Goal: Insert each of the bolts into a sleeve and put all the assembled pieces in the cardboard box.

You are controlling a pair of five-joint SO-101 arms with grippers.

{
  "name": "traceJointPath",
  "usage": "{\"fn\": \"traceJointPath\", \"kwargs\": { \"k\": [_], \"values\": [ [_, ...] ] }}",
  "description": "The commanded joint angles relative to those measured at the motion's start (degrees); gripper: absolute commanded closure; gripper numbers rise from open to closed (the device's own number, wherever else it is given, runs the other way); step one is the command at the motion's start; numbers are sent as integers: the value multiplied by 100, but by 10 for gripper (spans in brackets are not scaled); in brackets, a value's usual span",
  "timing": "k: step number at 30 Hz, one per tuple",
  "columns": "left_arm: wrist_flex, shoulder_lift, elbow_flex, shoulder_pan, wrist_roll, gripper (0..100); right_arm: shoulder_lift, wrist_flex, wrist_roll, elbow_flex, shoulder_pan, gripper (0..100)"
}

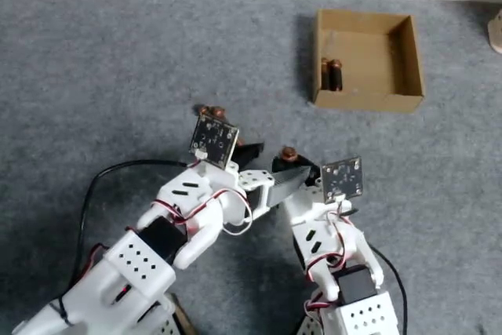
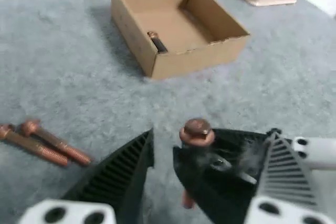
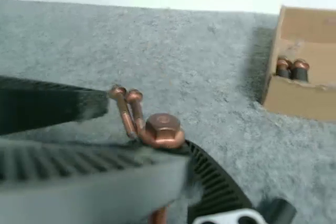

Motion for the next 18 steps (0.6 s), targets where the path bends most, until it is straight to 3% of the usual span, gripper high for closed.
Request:
{"fn": "traceJointPath", "kwargs": {
  "k": [1,10,15,18],
  "values": [
    [396,22,-40,-251,-35,667,-31,4,-79,822,338,994],
    [1327,31,13,-2545,-44,667,-22,92,185,418,690,994],
    [1407,31,435,-2738,-70,664,-22,690,237,-22,690,994],
    [1002,31,629,-2747,-70,665,-4,725,255,-171,690,994]
  ]
}}
